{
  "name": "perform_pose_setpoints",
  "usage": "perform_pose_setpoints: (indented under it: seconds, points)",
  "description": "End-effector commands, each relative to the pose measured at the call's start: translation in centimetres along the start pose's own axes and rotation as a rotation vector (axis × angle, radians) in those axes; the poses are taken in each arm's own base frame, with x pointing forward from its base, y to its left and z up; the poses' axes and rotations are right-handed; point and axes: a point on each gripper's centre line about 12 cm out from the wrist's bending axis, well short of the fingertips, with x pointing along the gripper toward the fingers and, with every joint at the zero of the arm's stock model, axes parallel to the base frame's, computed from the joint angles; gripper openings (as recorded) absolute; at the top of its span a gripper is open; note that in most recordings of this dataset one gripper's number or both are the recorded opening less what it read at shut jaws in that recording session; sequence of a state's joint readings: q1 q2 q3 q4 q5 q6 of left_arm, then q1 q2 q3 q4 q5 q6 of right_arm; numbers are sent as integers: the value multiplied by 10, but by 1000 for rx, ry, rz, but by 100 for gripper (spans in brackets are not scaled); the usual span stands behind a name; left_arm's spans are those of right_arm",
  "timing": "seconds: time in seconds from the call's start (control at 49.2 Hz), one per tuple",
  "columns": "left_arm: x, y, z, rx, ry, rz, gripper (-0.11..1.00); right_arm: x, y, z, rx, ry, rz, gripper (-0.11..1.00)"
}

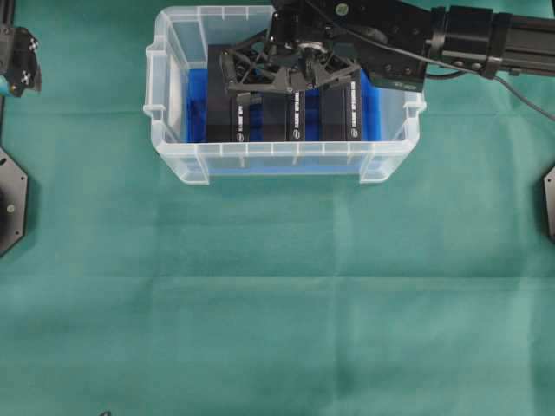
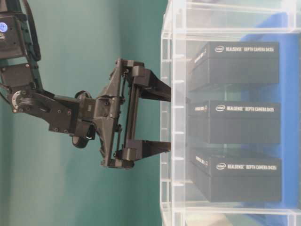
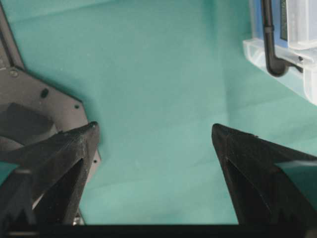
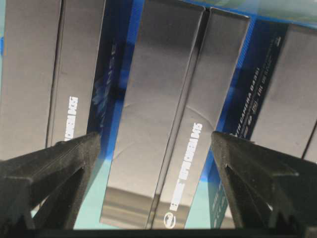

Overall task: Take out the box from the case.
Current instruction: 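Lower the right gripper around the middle black box and close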

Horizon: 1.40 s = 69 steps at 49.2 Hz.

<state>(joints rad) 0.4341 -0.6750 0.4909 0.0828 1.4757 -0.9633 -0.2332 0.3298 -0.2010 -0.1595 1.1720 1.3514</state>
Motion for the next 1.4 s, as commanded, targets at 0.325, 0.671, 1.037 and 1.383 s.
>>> perform_pose_setpoints:
  seconds: [0.325,0.671,1.037,1.383]
  points:
    - [-7,-1,3,-2,-20,-22,96,4,-4,7,12,-12,28,95]
    - [-6,-2,3,-1,-20,-20,96,18,-8,7,13,-10,23,95]
    - [-7,-1,2,-1,-21,-21,96,30,-7,4,12,-3,16,95]
    - [-6,-1,2,-1,-19,-20,96,33,-7,4,22,-2,10,92]
